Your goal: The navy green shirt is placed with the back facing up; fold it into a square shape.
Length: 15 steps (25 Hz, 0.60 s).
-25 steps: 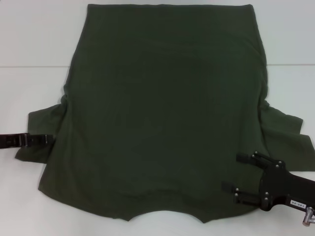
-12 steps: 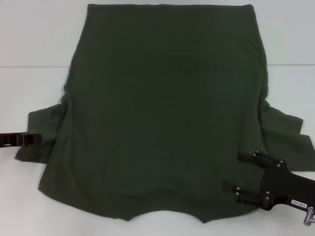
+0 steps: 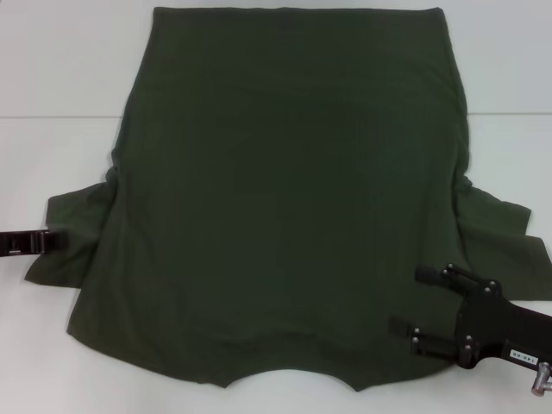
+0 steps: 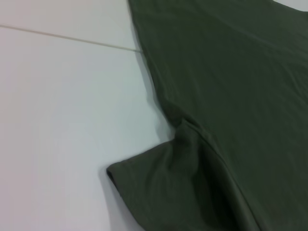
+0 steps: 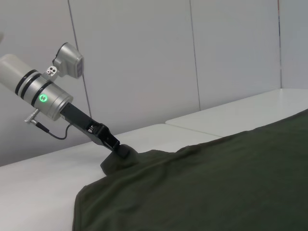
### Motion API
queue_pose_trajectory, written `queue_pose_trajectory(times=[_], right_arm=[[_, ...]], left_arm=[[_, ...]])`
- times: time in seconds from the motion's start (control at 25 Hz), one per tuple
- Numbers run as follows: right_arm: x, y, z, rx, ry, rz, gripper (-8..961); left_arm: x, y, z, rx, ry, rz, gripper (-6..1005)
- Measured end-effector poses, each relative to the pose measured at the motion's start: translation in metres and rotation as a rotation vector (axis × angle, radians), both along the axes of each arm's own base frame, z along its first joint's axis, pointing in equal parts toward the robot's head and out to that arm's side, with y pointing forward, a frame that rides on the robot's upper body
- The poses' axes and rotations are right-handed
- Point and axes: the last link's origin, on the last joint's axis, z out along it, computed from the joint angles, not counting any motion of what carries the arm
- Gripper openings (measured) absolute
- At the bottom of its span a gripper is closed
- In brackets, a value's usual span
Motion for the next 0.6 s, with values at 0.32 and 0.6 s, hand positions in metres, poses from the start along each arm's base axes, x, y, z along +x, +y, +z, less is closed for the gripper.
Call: queue_pose_trajectory(times=[0.32, 0.6], right_arm=[[0.0, 0.0, 0.0, 0.001, 0.002, -0.002, 925], [-0.002, 0.001, -0.001, -0.003, 0.002, 0.005, 924]], left_arm=[[-0.002, 0.005, 0.015, 0.032, 0.019, 0.005, 3], [-0.003, 0.01, 0.042, 0.077, 0.065, 0.012, 3]])
